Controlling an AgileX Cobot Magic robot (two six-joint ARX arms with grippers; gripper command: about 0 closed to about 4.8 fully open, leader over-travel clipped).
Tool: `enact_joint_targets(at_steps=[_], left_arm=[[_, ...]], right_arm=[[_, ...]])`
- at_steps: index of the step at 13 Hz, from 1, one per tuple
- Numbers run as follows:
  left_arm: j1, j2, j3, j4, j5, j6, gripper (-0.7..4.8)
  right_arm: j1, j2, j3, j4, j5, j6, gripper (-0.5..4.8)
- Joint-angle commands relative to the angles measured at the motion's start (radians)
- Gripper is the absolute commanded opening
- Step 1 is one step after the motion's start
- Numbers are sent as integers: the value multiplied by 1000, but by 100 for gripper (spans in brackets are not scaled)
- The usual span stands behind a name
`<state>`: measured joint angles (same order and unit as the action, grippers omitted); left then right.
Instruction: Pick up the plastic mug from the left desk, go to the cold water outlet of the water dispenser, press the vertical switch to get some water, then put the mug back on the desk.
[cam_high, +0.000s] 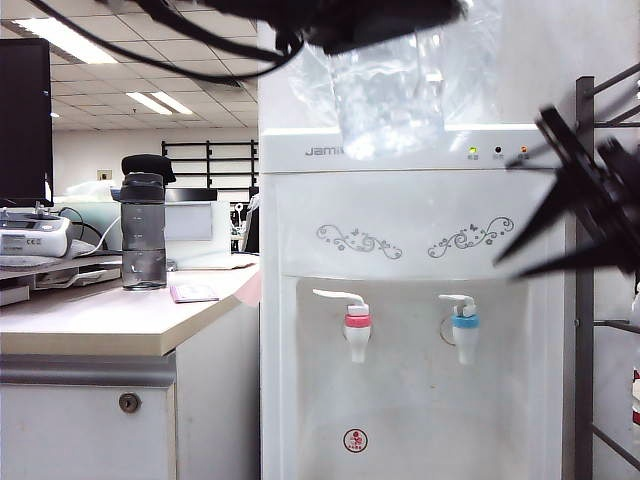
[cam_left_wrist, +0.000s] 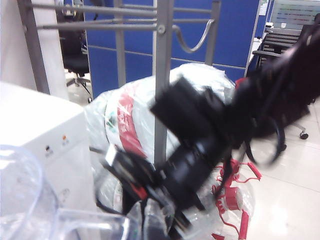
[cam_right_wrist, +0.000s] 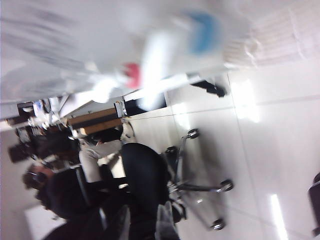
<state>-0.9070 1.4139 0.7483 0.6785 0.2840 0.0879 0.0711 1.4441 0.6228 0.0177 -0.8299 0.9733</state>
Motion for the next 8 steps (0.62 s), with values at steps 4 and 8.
enact_joint_targets(at_steps=[4, 8], left_arm=[[22, -54, 7, 8, 5, 16, -6], [22, -55, 7, 11, 5, 17, -6]], right_arm=[[11, -2, -250, 658, 162, 326, 76], [140, -1, -272, 782, 408, 471, 117]])
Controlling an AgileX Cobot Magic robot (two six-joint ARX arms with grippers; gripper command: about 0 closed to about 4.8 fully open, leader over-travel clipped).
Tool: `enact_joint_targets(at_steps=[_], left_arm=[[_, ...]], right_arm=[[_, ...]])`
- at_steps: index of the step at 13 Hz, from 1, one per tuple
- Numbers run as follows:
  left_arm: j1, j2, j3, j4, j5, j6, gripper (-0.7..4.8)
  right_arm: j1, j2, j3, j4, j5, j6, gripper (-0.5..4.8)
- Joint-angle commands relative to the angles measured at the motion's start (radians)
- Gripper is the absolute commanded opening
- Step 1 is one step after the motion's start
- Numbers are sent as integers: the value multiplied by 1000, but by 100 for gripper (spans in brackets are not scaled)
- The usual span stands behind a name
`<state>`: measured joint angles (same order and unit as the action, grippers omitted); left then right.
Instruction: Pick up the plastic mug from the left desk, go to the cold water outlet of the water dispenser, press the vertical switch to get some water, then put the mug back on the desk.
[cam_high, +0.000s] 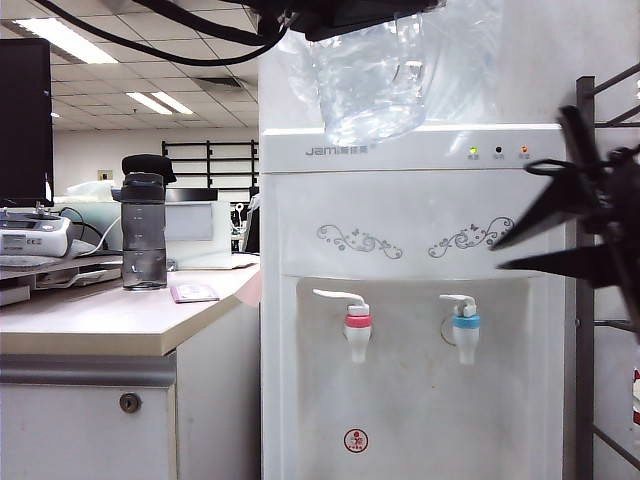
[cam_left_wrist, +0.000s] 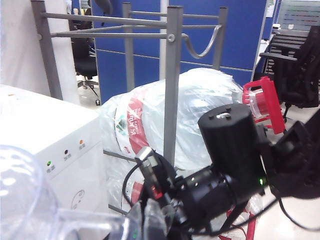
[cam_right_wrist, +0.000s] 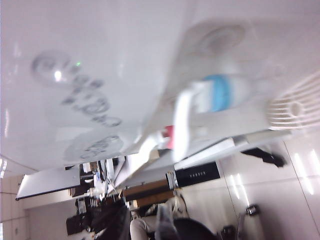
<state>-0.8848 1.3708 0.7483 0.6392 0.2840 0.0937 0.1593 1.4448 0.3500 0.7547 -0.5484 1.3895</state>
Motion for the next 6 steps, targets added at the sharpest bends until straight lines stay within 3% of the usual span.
enact_joint_targets(at_steps=[1, 6], left_arm=[[0, -12, 7, 50, 5, 11, -6], [0, -12, 7, 50, 5, 11, -6]], right_arm=[[60, 3, 1, 53, 151, 74, 117], [61, 167, 2, 266, 147, 194, 117]])
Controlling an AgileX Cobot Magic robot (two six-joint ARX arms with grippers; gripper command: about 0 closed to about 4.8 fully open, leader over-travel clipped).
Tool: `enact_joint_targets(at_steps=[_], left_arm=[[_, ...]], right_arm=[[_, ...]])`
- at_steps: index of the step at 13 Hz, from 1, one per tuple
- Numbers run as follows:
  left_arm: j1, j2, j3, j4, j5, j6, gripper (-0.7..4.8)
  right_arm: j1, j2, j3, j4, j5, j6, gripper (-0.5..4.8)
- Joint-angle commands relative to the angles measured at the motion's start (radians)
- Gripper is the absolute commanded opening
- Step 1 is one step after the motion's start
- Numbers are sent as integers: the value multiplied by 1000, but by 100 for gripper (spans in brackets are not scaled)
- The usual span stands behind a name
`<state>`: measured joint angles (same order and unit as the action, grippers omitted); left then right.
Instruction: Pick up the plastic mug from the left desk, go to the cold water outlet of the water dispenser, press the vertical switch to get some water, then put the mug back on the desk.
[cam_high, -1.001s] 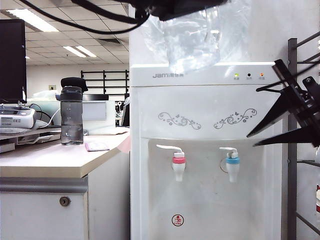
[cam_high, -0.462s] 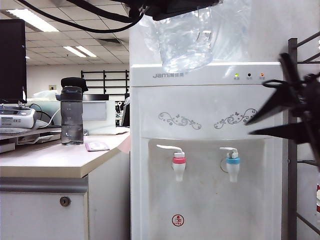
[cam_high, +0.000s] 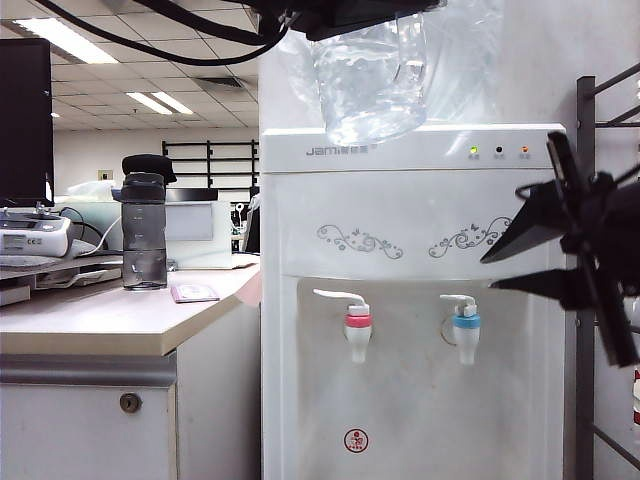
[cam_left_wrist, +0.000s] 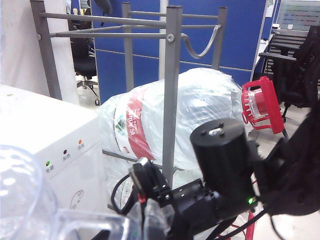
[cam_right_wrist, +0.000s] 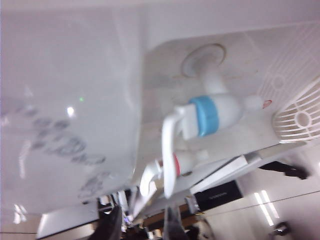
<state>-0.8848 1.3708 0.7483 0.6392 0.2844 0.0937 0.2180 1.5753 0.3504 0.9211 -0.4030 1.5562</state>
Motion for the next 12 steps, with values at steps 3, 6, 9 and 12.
enact_joint_targets(at_steps=[3, 6, 9, 12], left_arm=[[0, -12, 7, 50, 4, 11, -6], [0, -12, 7, 50, 4, 11, -6], [1, -13, 7, 50, 4, 11, -6], [1, -13, 7, 51, 4, 11, -6]], right_arm=[[28, 136, 5, 200, 7, 64, 117], [70, 159, 5, 250, 66, 64, 117], [74, 160, 6, 250, 98, 64, 117], [74, 196, 40, 252, 95, 68, 117]])
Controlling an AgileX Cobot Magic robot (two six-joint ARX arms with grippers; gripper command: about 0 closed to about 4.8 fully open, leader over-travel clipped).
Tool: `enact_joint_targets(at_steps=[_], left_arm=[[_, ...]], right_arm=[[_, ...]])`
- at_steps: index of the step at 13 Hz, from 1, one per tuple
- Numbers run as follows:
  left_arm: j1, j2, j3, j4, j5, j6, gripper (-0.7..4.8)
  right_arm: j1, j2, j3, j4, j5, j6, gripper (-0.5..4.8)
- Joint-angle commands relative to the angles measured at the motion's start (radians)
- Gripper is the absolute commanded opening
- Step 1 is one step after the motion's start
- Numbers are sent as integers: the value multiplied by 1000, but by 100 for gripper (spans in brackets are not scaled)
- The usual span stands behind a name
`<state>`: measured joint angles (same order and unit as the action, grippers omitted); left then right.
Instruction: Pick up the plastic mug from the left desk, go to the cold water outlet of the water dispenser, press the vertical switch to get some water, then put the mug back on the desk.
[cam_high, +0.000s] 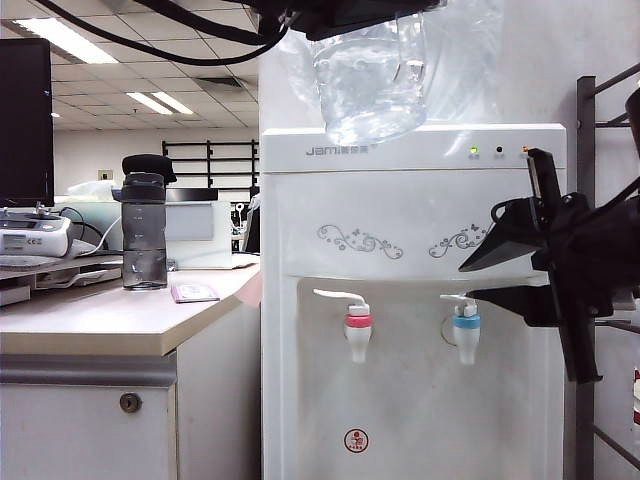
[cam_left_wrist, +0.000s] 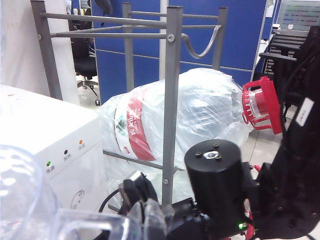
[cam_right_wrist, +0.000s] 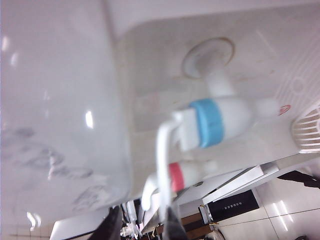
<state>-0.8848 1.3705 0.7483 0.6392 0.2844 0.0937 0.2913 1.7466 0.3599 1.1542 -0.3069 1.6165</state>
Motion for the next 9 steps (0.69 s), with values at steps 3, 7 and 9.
enact_joint_targets(at_steps=[3, 7, 9], left_arm=[[1, -13, 7, 51, 4, 11, -6], [1, -13, 7, 52, 4, 11, -6], [1, -13, 7, 52, 4, 11, -6]], right_arm=[[1, 37, 59, 18, -7, 8, 117], [2, 38, 65, 19, -82, 6, 117], [2, 38, 65, 39, -110, 8, 117]])
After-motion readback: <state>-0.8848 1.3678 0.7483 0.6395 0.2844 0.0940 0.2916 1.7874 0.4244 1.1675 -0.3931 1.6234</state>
